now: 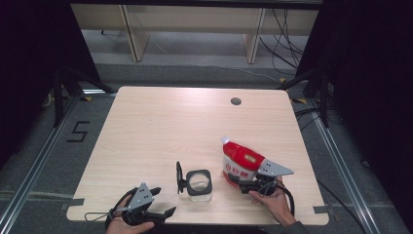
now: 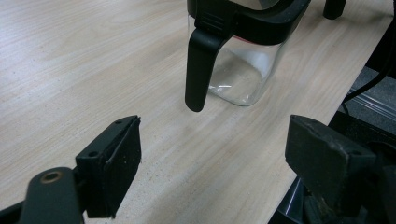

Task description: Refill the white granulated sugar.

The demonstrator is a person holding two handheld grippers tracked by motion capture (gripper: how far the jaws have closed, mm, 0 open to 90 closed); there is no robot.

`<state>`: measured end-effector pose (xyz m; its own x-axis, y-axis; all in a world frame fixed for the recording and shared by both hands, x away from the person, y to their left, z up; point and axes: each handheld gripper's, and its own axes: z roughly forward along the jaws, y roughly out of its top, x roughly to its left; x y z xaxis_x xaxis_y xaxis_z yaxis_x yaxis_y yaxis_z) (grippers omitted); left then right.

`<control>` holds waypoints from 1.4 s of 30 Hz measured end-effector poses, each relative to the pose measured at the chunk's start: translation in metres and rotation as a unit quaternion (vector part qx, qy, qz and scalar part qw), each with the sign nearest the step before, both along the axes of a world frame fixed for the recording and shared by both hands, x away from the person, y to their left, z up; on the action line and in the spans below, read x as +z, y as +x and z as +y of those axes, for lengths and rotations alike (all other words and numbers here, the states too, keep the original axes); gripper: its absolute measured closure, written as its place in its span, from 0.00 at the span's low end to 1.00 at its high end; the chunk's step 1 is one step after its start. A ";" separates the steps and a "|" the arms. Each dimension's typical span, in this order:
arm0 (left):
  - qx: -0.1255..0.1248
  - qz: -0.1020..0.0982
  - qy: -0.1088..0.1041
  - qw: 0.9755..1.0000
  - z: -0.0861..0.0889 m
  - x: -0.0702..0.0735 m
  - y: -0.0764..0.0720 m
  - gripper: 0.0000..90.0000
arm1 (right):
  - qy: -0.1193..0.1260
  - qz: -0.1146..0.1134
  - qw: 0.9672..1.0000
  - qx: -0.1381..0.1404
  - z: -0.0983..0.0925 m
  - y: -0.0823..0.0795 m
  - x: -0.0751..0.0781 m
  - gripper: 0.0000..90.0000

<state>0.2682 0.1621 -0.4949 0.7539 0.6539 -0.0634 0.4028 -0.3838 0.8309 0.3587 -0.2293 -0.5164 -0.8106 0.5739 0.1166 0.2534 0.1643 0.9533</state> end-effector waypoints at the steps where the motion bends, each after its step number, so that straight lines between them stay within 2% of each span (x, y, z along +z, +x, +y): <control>1: 0.010 0.009 -0.010 1.000 -0.001 -0.001 -0.001 0.20 | 0.004 -0.005 1.000 0.011 0.000 0.001 0.000 0.36; 3: 0.010 0.008 -0.008 1.000 0.000 0.000 -0.001 0.20 | -0.017 -0.011 1.000 0.003 0.000 0.000 0.002 0.39; 4: 0.008 0.006 -0.001 1.000 0.000 0.000 -0.001 0.20 | -0.017 -0.015 1.000 0.000 0.001 -0.001 0.003 0.39; 5: 0.011 0.009 -0.018 1.000 -0.002 0.000 -0.002 0.20 | -0.020 -0.015 1.000 0.003 0.002 -0.001 0.004 0.40; 6: 0.009 0.006 -0.016 1.000 -0.001 0.000 -0.002 0.20 | -0.026 -0.013 1.000 0.004 0.003 -0.003 0.004 0.41; 7: 0.006 0.009 -0.010 1.000 0.000 0.001 -0.002 0.20 | -0.039 -0.023 0.999 -0.001 0.003 -0.005 0.006 0.41; 9: 0.004 0.009 -0.007 1.000 0.000 0.001 -0.002 0.20 | -0.043 -0.037 0.998 -0.006 0.003 -0.005 0.007 0.42; 10: 0.005 0.005 -0.010 1.000 0.000 0.001 -0.002 0.20 | -0.048 -0.035 0.998 -0.006 0.004 -0.008 0.009 0.42; 11: 0.007 0.004 -0.004 1.000 0.000 0.001 -0.002 0.20 | -0.059 -0.044 0.997 -0.007 0.004 -0.009 0.010 0.42; 12: 0.009 0.004 -0.004 1.000 0.000 0.001 -0.003 0.20 | -0.073 -0.057 0.996 0.000 0.005 -0.010 0.012 0.42; 13: 0.005 0.003 -0.004 1.000 0.000 0.001 -0.003 0.20 | -0.081 -0.062 0.995 -0.004 0.004 -0.011 0.014 0.43; 14: 0.003 0.002 -0.001 1.000 0.000 0.001 -0.003 0.20 | -0.076 -0.061 0.995 0.001 0.005 -0.013 0.015 0.43; 16: 0.005 0.007 -0.006 1.000 -0.001 0.000 -0.003 0.20 | -0.082 -0.063 0.995 0.002 0.005 -0.014 0.016 0.43; 17: 0.008 0.008 -0.015 1.000 -0.002 0.000 -0.004 0.20 | -0.097 -0.070 0.993 -0.011 0.002 -0.016 0.019 0.43; 18: 0.005 0.007 -0.006 1.000 -0.001 0.000 -0.003 0.20 | -0.097 -0.070 0.993 -0.011 0.002 -0.016 0.019 0.43; 19: 0.004 0.005 -0.003 1.000 -0.001 0.000 -0.003 0.20 | -0.103 -0.079 0.991 -0.014 0.000 -0.017 0.022 0.43; 20: 0.004 0.005 -0.003 1.000 -0.001 0.000 -0.003 0.20 | -0.103 -0.079 0.991 -0.014 0.000 -0.017 0.022 0.43; 21: -0.003 -0.003 0.002 1.000 0.000 0.000 -0.002 0.20 | -0.105 -0.078 0.991 -0.011 0.000 -0.019 0.024 0.43; 22: -0.002 -0.003 0.002 1.000 0.000 0.000 -0.002 0.20 | -0.125 -0.098 0.987 -0.009 -0.001 -0.021 0.027 0.43; 23: 0.002 -0.002 -0.004 1.000 -0.001 0.000 -0.002 0.20 | -0.131 -0.105 0.986 -0.007 -0.001 -0.023 0.029 0.43; 24: -0.001 -0.003 0.004 1.000 0.001 0.000 -0.001 0.20 | -0.146 -0.121 0.982 -0.014 0.000 -0.027 0.033 0.43; 25: -0.001 -0.003 0.003 1.000 0.001 0.000 -0.002 0.20 | -0.159 -0.129 0.979 -0.008 -0.001 -0.029 0.036 0.43; 26: -0.001 -0.003 0.003 1.000 0.001 0.000 -0.002 0.20 | -0.159 -0.129 0.979 -0.008 -0.001 -0.029 0.036 0.43; 28: 0.004 -0.003 -0.003 1.000 0.000 0.000 -0.002 0.20 | -0.171 -0.147 0.974 -0.005 0.002 -0.036 0.042 0.43; 29: 0.002 -0.007 0.017 1.000 0.002 0.000 -0.001 0.20 | -0.176 -0.149 0.973 -0.002 0.003 -0.039 0.045 0.43; 31: 0.008 0.002 0.008 1.000 0.001 0.000 -0.003 0.20 | -0.184 -0.159 0.970 -0.010 0.005 -0.043 0.049 0.43; 32: 0.005 0.003 0.011 1.000 0.002 0.000 -0.002 0.20 | -0.191 -0.160 0.969 -0.008 0.005 -0.045 0.051 0.43; 33: 0.011 0.003 0.001 1.000 0.000 -0.001 -0.003 0.20 | -0.192 -0.166 0.967 -0.014 0.004 -0.045 0.052 0.43; 34: 0.010 0.003 0.003 1.000 0.000 -0.001 -0.003 0.20 | -0.196 -0.168 0.966 -0.013 0.004 -0.046 0.053 0.43; 35: 0.013 0.005 0.001 1.000 0.001 -0.001 -0.003 0.20 | -0.210 -0.170 0.963 -0.016 0.002 -0.050 0.055 0.43; 36: 0.013 0.005 0.001 1.000 0.001 -0.001 -0.003 0.20 | -0.210 -0.170 0.963 -0.016 0.002 -0.050 0.055 0.43; 37: 0.012 0.002 0.003 1.000 0.001 -0.001 -0.002 0.20 | -0.216 -0.174 0.961 -0.018 0.002 -0.051 0.056 0.43; 38: 0.008 -0.004 0.005 1.000 0.002 0.000 -0.001 0.20 | -0.225 -0.188 0.956 -0.020 0.000 -0.052 0.059 0.43; 39: 0.004 -0.005 0.025 1.000 0.004 0.001 0.000 0.20 | -0.233 -0.192 0.953 -0.021 -0.001 -0.057 0.061 0.43; 40: 0.004 -0.005 0.025 1.000 0.004 0.001 0.000 0.20 | -0.233 -0.192 0.953 -0.021 -0.001 -0.057 0.061 0.43; 41: 0.021 0.005 -0.004 1.000 0.001 -0.001 -0.002 0.20 | -0.245 -0.208 0.947 -0.024 -0.003 -0.062 0.065 0.43; 42: 0.021 0.005 -0.004 1.000 0.001 -0.001 -0.002 0.20 | -0.245 -0.208 0.947 -0.024 -0.003 -0.062 0.065 0.43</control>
